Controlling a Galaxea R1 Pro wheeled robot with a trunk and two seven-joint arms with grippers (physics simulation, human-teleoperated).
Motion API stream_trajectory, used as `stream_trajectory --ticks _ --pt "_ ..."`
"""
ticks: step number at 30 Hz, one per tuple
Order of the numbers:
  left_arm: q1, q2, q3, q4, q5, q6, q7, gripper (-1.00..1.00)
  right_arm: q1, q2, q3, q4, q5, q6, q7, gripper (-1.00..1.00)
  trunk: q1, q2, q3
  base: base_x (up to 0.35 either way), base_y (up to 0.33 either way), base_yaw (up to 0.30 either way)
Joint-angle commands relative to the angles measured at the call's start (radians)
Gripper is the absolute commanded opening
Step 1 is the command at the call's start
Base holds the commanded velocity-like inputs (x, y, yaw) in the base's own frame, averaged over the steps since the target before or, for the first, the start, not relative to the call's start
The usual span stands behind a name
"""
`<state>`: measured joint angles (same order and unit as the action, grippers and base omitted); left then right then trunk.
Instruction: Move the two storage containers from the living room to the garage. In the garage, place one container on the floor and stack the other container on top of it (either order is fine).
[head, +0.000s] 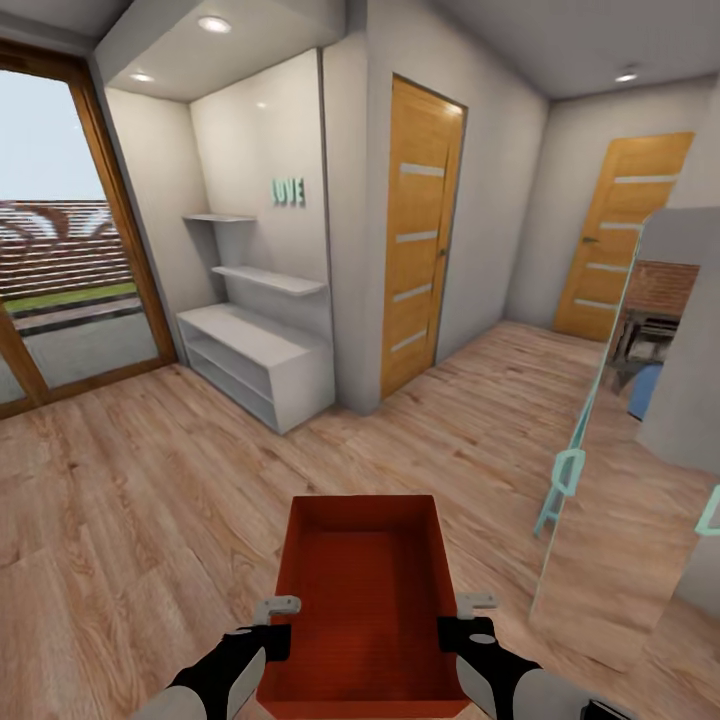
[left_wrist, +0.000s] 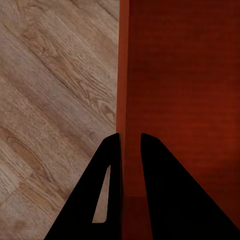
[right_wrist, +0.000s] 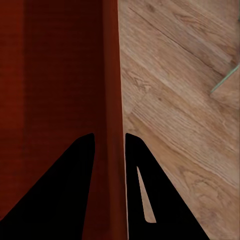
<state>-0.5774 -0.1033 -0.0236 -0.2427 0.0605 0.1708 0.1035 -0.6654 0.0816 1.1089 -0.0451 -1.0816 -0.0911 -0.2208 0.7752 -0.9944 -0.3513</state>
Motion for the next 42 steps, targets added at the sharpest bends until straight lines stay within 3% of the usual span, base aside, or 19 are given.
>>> stream_trajectory --ticks 1,26,42 --pt "-0.001 0.001 -0.019 -0.003 0.024 0.006 0.008 -1.00 -0.001 -0.013 0.022 0.013 -0.011 -0.002 -0.003 -1.00 0.001 -0.001 -0.001 0.323 0.000 0.000" --pt "-0.001 0.001 -0.019 -0.003 0.024 0.006 0.009 -1.00 -0.001 -0.012 0.021 0.013 -0.011 -0.002 -0.005 -1.00 0.001 -0.001 -0.001 0.323 0.000 -0.003" --pt "-0.001 0.001 -0.019 -0.003 0.024 0.006 0.009 -1.00 0.000 -0.011 0.021 0.014 -0.012 -0.002 -0.005 -1.00 0.001 -0.001 -0.001 0.323 0.000 -0.255"
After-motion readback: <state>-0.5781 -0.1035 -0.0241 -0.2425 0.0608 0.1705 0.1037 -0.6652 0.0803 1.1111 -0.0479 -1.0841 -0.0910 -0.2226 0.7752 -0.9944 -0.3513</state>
